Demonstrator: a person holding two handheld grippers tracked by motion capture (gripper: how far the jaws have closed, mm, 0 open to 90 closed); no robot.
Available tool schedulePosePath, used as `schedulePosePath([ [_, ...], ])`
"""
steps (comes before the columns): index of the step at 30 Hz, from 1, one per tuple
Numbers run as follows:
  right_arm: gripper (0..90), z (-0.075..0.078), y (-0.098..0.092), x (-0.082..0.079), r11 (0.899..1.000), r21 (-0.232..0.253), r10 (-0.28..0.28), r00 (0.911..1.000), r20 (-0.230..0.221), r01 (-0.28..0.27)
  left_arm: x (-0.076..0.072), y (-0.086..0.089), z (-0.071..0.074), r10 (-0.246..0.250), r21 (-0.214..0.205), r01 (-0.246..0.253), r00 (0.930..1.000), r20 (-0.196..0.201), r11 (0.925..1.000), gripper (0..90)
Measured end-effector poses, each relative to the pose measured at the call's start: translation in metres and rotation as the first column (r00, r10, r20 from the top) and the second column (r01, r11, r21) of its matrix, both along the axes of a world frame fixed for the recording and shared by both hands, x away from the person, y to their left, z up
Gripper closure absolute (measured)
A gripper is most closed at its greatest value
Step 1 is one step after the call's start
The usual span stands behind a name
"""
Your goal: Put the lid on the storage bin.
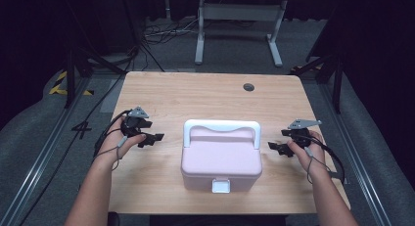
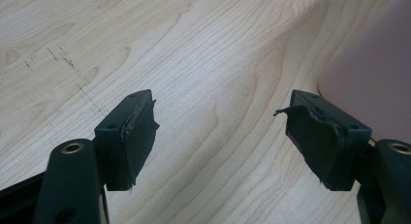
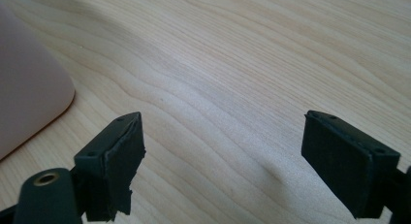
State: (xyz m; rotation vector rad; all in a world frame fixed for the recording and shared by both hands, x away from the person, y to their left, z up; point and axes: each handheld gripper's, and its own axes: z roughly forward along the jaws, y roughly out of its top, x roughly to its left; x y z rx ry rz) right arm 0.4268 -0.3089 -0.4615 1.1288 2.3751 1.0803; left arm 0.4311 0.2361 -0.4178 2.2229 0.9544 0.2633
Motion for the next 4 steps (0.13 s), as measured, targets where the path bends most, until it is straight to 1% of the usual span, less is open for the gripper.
schedulePosePath([
  [4,15.4,-0.0016,0.0011,-0.0003,1.0,0.01,-0.009,0.9999,0.006,0.009,0.0012,-0.0019,-0.0006,0.0,-0.005,0.0,1.0,-0.002,1.0,26.1],
])
